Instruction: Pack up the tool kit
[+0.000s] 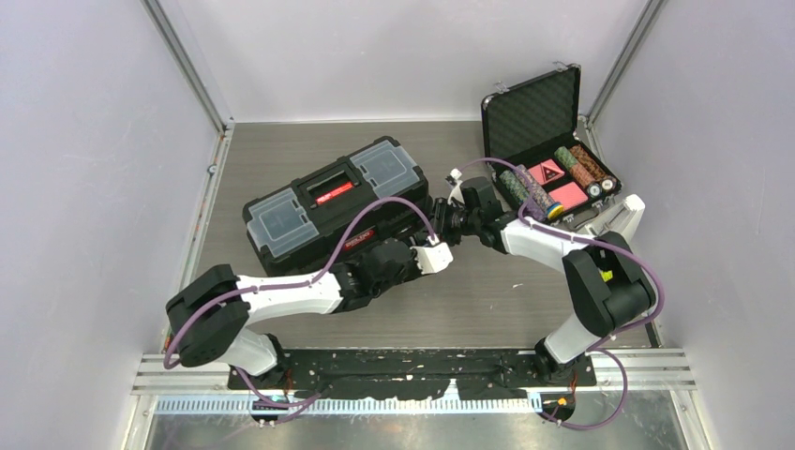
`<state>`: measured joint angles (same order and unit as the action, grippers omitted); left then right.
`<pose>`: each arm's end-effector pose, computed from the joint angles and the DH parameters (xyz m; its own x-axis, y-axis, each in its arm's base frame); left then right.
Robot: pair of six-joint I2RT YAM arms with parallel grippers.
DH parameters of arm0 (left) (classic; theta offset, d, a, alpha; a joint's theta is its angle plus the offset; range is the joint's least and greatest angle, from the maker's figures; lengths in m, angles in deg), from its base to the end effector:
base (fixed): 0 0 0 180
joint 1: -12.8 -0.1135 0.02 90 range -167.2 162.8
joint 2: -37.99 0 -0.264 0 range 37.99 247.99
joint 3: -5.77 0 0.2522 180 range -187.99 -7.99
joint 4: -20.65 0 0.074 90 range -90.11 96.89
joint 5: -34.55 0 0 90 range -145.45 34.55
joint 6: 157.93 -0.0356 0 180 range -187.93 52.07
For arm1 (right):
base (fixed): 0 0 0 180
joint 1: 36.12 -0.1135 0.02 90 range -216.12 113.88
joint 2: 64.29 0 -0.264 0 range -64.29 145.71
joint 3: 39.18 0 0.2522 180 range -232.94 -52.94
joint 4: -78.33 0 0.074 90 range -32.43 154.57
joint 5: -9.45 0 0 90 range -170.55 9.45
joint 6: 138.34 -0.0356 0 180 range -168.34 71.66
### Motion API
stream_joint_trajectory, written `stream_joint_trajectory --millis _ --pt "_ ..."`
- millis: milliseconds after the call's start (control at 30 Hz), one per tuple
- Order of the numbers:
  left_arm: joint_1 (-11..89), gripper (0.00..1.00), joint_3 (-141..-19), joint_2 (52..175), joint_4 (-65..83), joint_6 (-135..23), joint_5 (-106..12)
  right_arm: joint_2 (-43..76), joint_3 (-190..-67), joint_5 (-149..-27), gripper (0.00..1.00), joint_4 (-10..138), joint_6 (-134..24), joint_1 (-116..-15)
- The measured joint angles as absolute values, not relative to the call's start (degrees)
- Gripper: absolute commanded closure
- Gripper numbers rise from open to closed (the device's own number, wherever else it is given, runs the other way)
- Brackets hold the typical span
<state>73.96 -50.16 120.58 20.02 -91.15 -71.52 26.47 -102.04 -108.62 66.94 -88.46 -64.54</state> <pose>0.1570 -0.2646 0.2125 0.0818 0.6368 -0.7667 0.7517 0.4657 0.4670 0.2805 0.1708 0.1927 -0.9029 0.1579 -0.3998 -0.2072 0.6551 0.7266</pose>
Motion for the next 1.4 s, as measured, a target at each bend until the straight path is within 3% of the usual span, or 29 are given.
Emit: stream_joint_trajectory --millis 200,300,467,900,1167,1400 --pt "73.96 0.91 -50.82 121.41 19.65 -91.94 -72.42 26.05 -102.24 -108.60 0.56 66.74 -89.12 -64.54" --pt "74.01 1.00 -51.78 121.06 18.95 -92.13 -72.92 24.85 -102.24 -107.55 0.44 66.94 -89.12 -64.45" --pt "74.38 1.00 -52.35 118.72 17.20 -90.71 -71.83 20.61 -102.22 -107.09 0.38 67.05 -89.42 -64.58" --pt "72.34 1.00 -55.17 115.81 13.37 -85.18 -71.52 1.42 -96.47 -98.74 0.39 74.54 -83.89 -63.38" --pt "67.41 0.95 -58.16 115.18 10.23 -78.91 -67.41 1.55 -88.69 -98.20 0.52 78.92 -80.77 -63.36" --pt "65.22 0.84 -59.52 115.18 8.70 -75.57 -66.39 6.01 -84.40 -100.32 0.53 87.90 -80.79 -63.78"
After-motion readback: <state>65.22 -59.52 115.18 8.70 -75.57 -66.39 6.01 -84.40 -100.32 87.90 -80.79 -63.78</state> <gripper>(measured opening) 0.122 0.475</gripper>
